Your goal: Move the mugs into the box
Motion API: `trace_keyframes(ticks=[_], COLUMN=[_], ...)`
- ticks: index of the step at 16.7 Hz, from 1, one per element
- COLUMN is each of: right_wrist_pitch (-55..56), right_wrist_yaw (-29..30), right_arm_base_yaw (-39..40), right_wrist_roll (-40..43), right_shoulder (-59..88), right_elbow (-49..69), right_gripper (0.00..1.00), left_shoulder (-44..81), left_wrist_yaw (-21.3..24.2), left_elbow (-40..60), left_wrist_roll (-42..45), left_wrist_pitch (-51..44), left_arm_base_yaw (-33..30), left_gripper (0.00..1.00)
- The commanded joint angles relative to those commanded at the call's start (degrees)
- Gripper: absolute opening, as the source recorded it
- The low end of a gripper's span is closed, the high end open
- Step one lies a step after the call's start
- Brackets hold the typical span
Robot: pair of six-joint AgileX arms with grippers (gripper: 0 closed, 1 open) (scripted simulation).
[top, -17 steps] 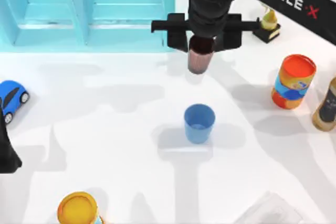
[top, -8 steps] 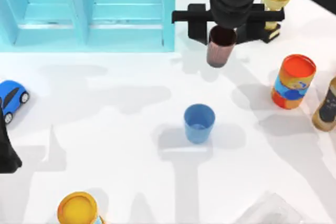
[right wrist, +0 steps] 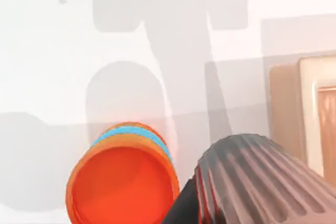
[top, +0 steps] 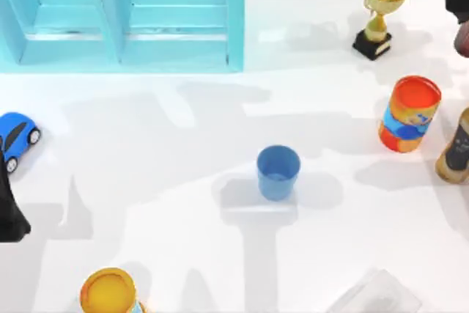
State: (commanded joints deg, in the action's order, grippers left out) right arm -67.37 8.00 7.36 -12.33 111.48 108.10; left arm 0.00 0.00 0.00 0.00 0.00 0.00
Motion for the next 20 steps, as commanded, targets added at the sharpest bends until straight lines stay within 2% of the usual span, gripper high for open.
trace_keyframes(ticks=[6,10,14,20], right_wrist_pitch=[-2.5,-4.2,-5.1,-4.9], right_wrist_yaw=[-3.2,-7.8,-11.4,-11.5], right_arm_base_yaw=[-25.2,-37.7,-43.2,-43.1], right_wrist_roll=[26.1,40.6,47.7,47.8], right_shoulder=[-17.1,-27.4,-33.1,-33.0], right_elbow=[-20.3,-31.7,-37.4,-37.7], right_gripper=[0.00,0.00,0.00,0.00], left_shoulder=[0.0,0.0,0.0,0.0], left_wrist_yaw=[0.0,0.0,0.0,0.0], left_elbow=[0.0,0.0,0.0,0.0], left_wrist_roll=[0.0,0.0,0.0,0.0], left_wrist_pitch=[0.0,0.0,0.0,0.0], left_arm_base_yaw=[0.0,0.0,0.0,0.0], left_gripper=[1.00,1.00,1.00,1.00])
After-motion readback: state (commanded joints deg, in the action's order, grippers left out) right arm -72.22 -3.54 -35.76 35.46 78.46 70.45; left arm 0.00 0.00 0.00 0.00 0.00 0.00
